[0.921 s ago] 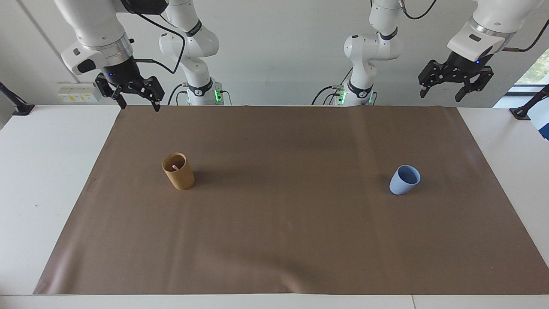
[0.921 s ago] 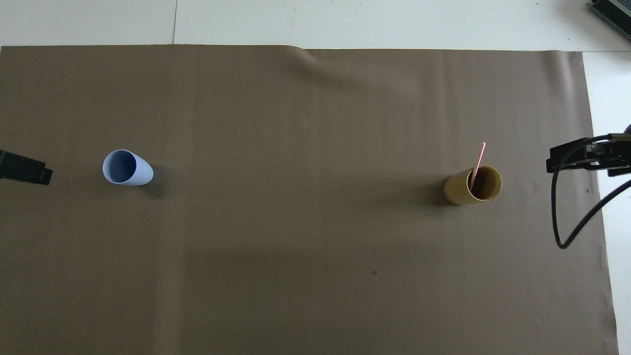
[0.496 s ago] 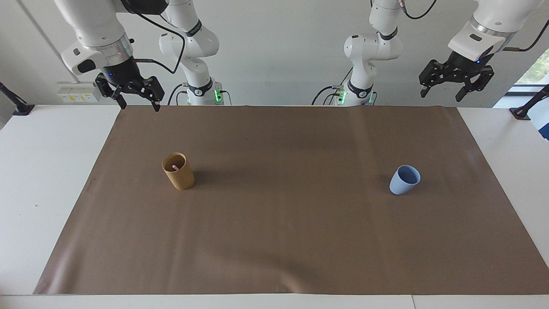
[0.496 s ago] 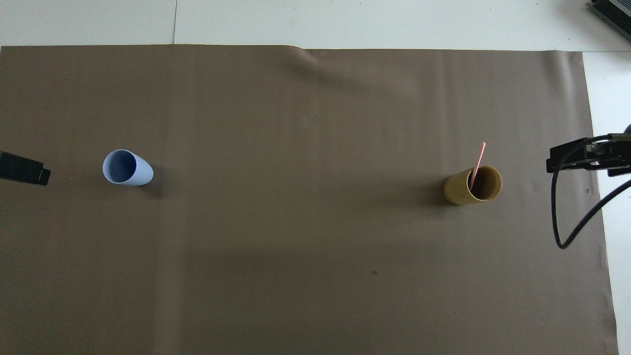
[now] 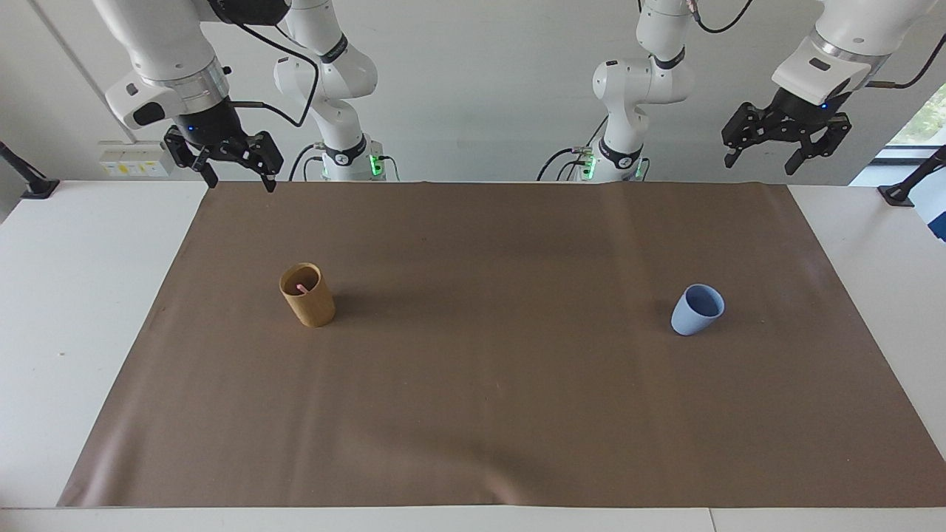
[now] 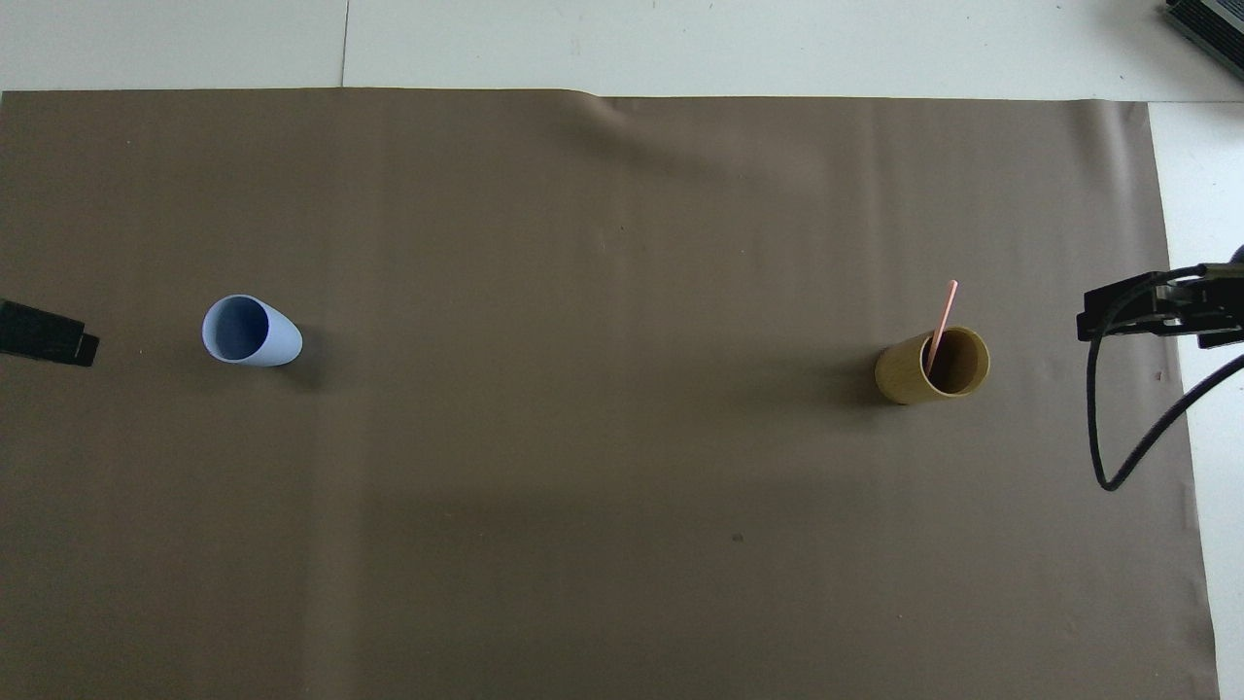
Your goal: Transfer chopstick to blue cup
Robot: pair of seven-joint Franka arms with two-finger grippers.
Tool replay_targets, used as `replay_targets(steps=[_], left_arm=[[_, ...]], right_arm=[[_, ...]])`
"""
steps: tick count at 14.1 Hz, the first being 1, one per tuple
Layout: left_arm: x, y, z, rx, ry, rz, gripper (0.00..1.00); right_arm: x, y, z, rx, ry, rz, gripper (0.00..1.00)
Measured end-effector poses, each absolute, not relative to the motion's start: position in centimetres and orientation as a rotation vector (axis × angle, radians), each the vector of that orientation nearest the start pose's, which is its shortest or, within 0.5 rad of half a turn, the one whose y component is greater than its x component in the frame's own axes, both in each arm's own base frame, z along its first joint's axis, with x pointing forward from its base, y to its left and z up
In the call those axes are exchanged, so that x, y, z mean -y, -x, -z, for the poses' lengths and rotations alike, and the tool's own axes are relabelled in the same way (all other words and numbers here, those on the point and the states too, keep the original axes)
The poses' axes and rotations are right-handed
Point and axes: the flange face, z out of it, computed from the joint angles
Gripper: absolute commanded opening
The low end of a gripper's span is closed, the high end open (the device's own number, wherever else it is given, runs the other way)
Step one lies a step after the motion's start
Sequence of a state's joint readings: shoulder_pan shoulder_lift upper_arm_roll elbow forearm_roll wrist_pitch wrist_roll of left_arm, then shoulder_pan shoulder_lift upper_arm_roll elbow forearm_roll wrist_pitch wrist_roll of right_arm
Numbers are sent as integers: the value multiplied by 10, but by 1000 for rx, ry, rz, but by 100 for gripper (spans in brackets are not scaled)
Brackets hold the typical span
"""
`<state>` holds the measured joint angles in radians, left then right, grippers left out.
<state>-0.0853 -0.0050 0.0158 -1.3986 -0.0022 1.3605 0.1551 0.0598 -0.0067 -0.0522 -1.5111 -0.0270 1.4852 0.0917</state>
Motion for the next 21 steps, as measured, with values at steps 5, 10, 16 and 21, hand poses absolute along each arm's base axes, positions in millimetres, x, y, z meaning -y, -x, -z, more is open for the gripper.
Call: replay_targets(steps=[5,10,16,21], left_arm=[[37,-527,-689,-353,3125,-51,100],[37,-527,-688,-354,3125,-51,100],[36,-529,-682,-352,3125,-34,100],[30,-534,-671,-333,3130,12,100]], right_arm=[[-1,-544,-649,-137,3166,-28,100],[-1,-544,-649,-137,3166,-28,100],[-1,-544,-649,-137,3166,-28,100],[-1,-544,-649,-137,3166,-28,100]])
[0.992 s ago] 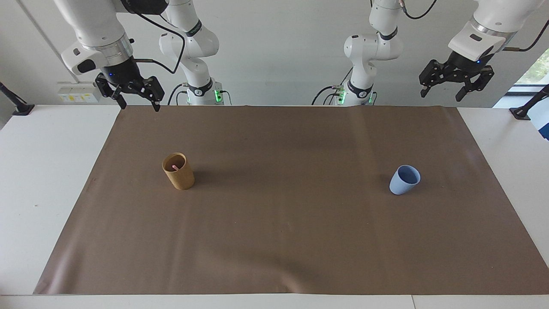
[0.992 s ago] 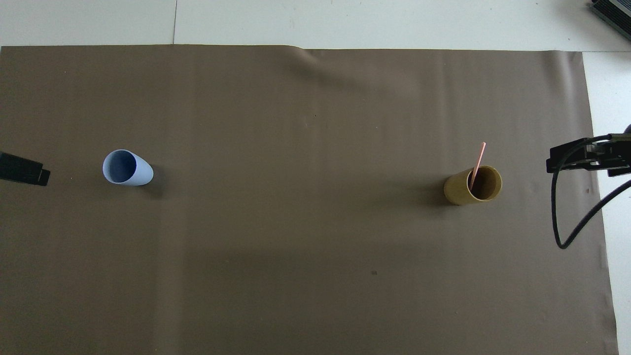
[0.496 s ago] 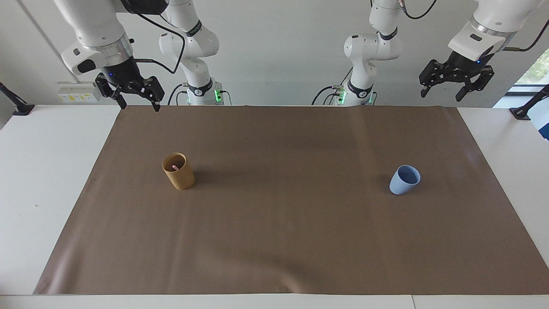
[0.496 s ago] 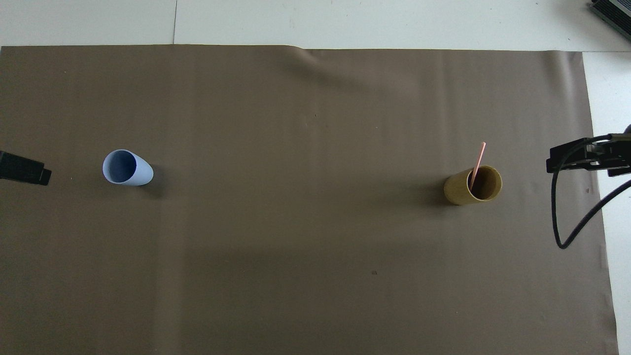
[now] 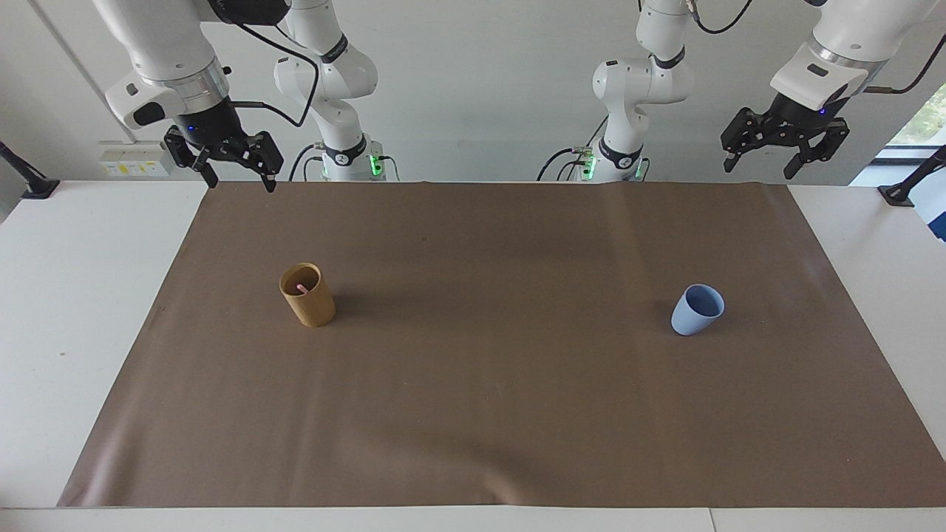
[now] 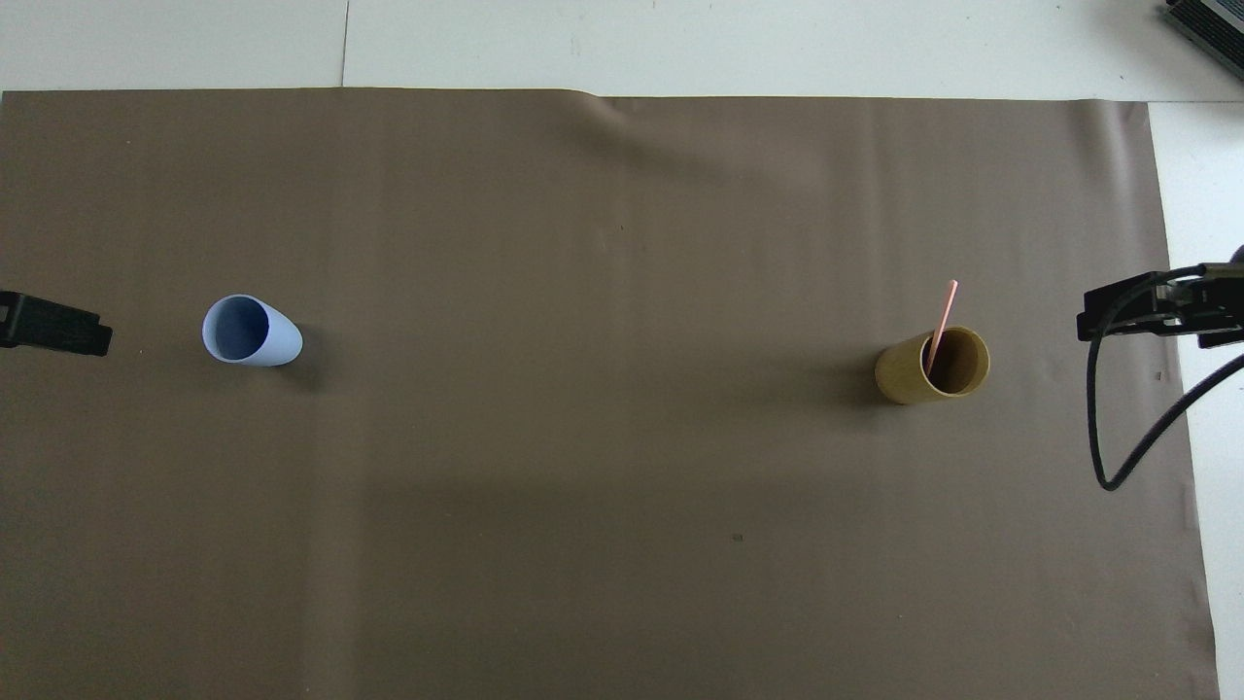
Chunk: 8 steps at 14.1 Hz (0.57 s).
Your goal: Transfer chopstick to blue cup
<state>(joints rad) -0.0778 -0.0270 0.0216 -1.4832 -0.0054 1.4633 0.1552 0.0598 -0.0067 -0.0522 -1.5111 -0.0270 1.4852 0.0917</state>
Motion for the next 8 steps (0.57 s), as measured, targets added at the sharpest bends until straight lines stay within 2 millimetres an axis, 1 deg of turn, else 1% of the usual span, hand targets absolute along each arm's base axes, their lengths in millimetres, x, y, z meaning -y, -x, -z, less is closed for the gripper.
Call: replay_targets(steps=[2,4,6,8], left_arm=[[26,-536,-665,-319,3134,24,100],[22,-543,-653,-305,3135,51,100],[14,-550,-633,-282,3136,77,100],[10,-558,-606,-269,3136,96,100]], right_arm=[[-1,-544,-649,-137,3166,-28,100],[-1,-544,-649,-137,3166,-28,100],[-1,-544,-649,-137,3166,-28,100],[-1,-544,-649,-137,3166,-28,100]])
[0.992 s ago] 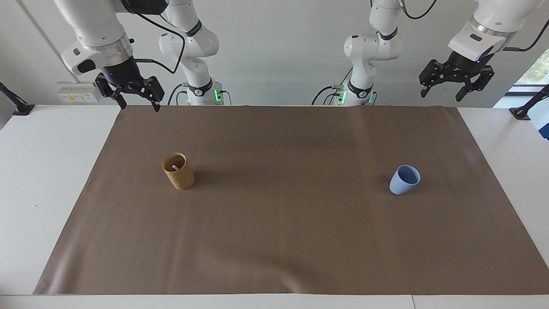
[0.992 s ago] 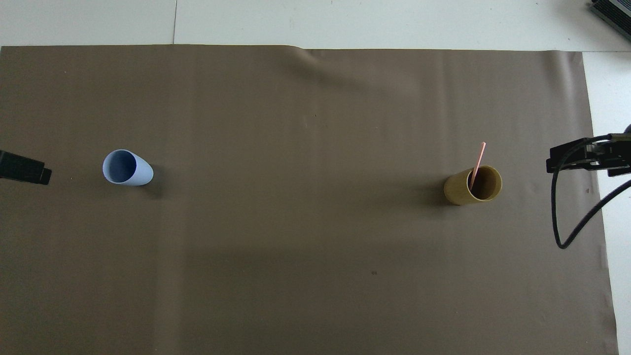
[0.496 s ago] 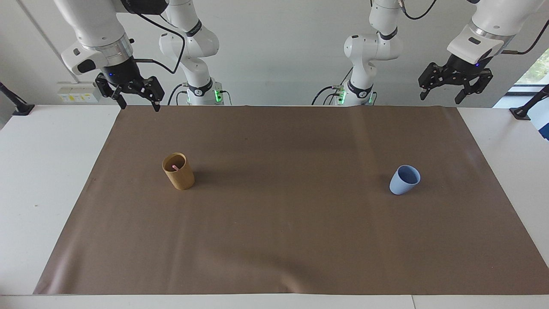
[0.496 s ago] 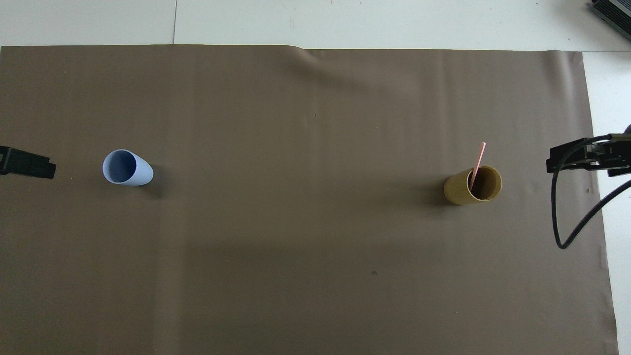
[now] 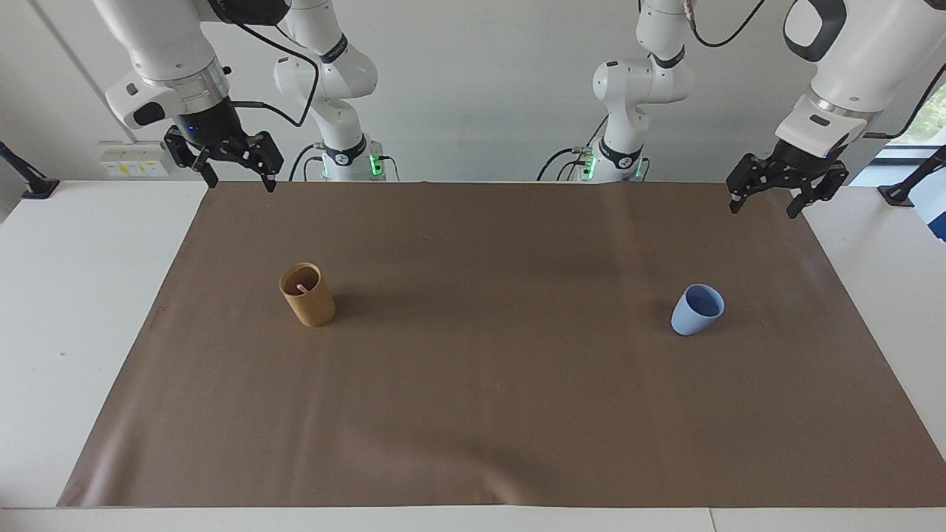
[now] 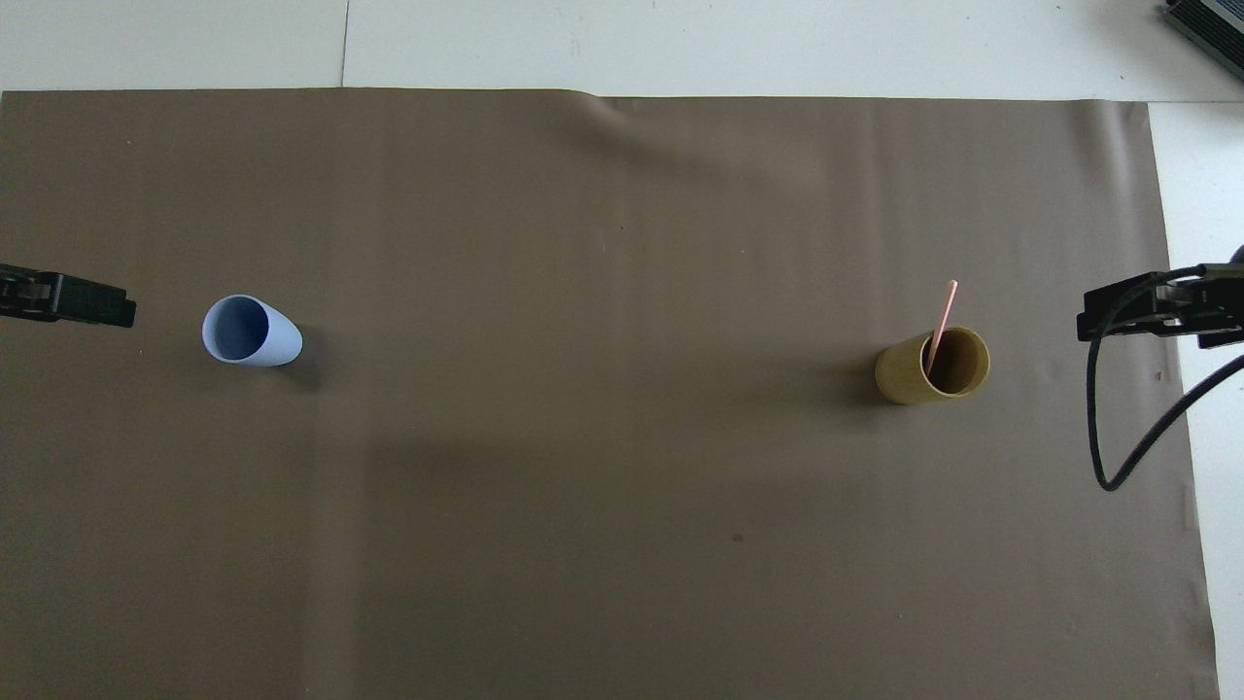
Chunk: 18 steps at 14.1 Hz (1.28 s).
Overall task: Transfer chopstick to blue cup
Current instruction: 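Reach the left gripper to the light-blue cup and grasp it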
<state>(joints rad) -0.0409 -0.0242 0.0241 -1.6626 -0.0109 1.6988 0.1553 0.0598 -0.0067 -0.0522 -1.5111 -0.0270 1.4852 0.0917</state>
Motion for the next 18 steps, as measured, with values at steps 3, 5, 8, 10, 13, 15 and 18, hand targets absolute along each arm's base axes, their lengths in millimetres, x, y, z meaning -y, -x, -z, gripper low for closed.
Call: replay_targets(steps=[3,5,8,10,13,15,18], left_arm=[[2,-566,-562,-269,3135,99,100],[-1,-573,-537,-291,3138,77,100],[-6,-593,-497,-296,3165,87,100],[-8,-607,-466,-292,3171,78,100],[-17,-617,-430,-287,3171,59,100],[-29,-614,-414,-291,3172,35,100],[-34,-611,-396,-292,3168,61,100]], right_arm=[[-1,-544,-649,-137,3166,-28,100],[-1,-544,-649,-137,3166,-28,100],[-1,-544,-649,-137,3166,-28,100],[-1,-544,-649,-137,3166,-28,100],[-1,-544,-649,-137,3166,-28,100],[-1,-544,-649,-137,3166,-28,100],[-1,-544,-649,-137,3166,-28,100]])
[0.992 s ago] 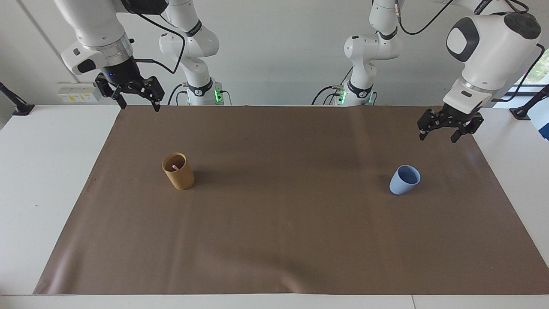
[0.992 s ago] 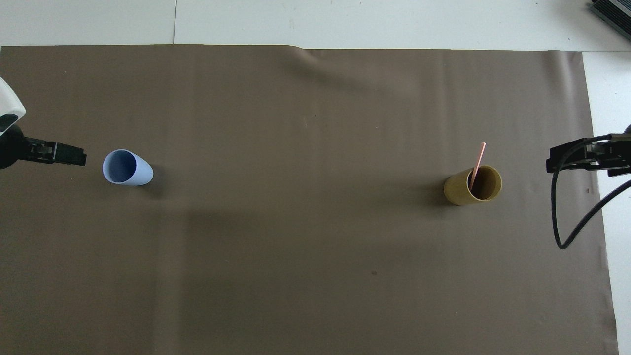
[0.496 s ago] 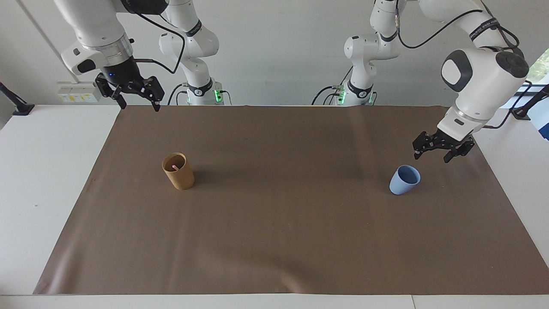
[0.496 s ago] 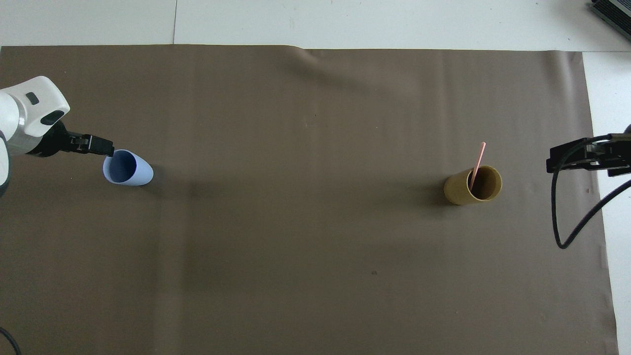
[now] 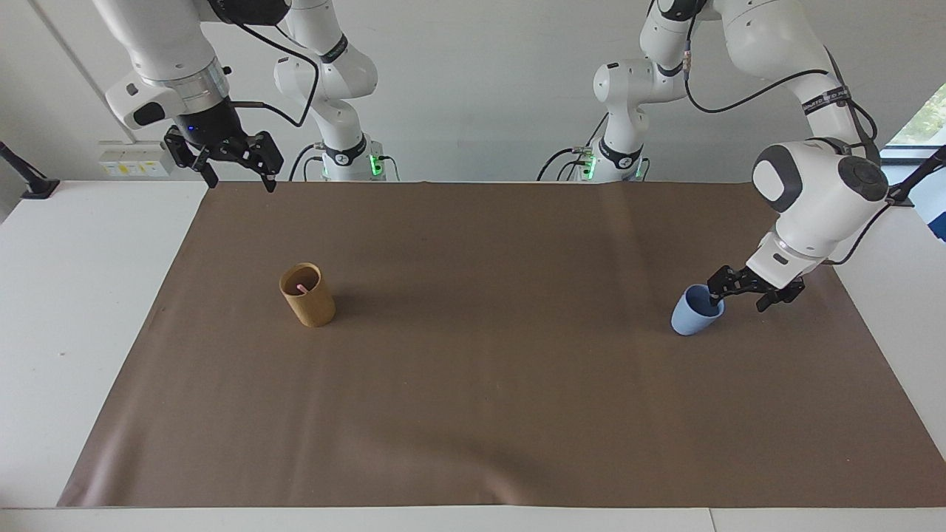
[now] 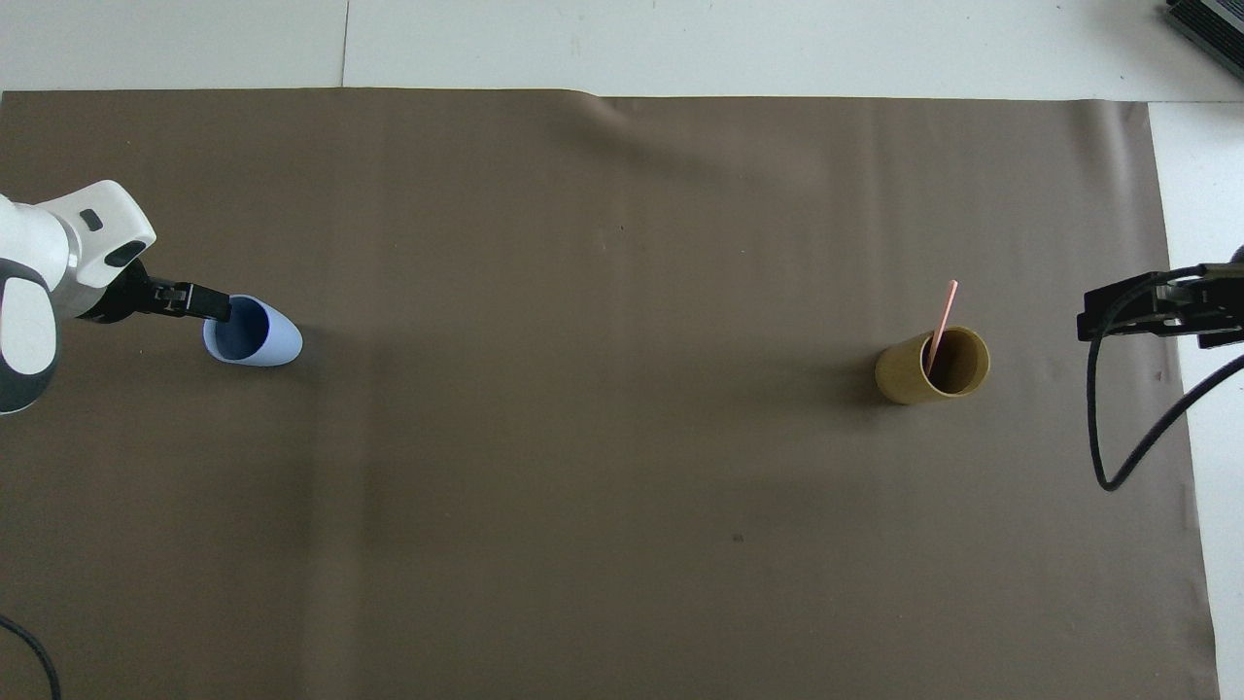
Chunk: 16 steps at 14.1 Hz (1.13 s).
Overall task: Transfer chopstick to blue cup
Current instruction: 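Reach the left gripper to the light-blue cup and grasp it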
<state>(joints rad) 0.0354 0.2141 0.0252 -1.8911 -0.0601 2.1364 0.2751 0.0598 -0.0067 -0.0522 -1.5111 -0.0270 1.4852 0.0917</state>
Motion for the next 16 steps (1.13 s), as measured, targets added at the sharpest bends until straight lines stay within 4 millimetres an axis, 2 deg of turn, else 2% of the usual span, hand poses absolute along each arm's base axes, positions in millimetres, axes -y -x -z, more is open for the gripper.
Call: replay_targets(steps=[4,5,7,8,13,16], left_arm=[[-29,-610,-364,-298,3173,36,74],[-29,-609,-360,-296,3173,34,57],[-29,-608,-357,-293,3174,32,12],[-29,-607,-356,-287,3177,30,0],[-23,-604,-353,-227,3196,-14,0],[-7,-600,-362,-222,3202,-41,0]], right_arm=[[-1,-544,-649,-137,3166,-28,100],[-1,-544,-649,-137,3166,-28,100],[-1,-544,-649,-137,3166,-28,100],[-1,-544,-649,-137,3166,-28,100],[-1,-544,-649,-137,3166,-28,100],[-1,-544,-649,-137,3166,-28,100]])
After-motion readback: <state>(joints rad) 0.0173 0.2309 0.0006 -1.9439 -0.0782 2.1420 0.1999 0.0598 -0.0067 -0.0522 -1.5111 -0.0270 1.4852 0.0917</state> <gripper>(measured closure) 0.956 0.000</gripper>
